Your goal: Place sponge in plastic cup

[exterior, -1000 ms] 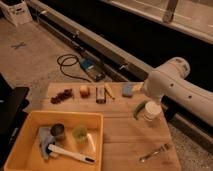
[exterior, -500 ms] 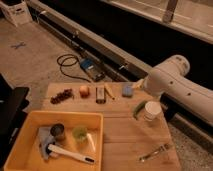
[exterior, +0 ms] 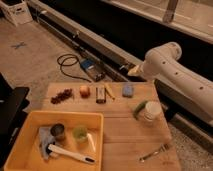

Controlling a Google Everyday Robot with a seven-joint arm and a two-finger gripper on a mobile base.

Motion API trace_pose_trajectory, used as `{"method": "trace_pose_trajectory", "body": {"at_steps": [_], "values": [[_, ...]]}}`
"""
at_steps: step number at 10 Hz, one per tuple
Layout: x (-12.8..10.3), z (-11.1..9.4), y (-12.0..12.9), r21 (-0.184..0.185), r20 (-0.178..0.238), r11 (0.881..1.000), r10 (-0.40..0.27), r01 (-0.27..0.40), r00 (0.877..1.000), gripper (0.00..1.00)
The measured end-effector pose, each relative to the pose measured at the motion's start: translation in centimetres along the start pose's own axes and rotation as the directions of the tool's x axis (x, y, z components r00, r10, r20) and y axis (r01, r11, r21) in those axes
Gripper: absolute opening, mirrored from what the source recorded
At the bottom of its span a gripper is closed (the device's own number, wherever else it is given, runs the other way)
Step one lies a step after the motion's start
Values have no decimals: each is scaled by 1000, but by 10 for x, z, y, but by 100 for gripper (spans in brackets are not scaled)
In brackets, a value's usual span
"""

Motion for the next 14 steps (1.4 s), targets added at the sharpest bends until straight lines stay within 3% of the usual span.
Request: {"method": "trace_pose_trajectory", "body": {"at_steps": [2, 5, 9, 11, 14], "values": [[8, 23, -14, 11, 31, 1000, -19, 19, 999, 80], [0, 50, -33, 15, 77, 999, -31, 30, 997, 80], [0, 49, -31, 10, 73, 1000, -30, 30, 997, 80], [4, 46, -28, -26, 39, 999, -32, 33, 999, 80], [2, 70, -26, -57, 53, 997, -39, 42, 998, 80]]}}
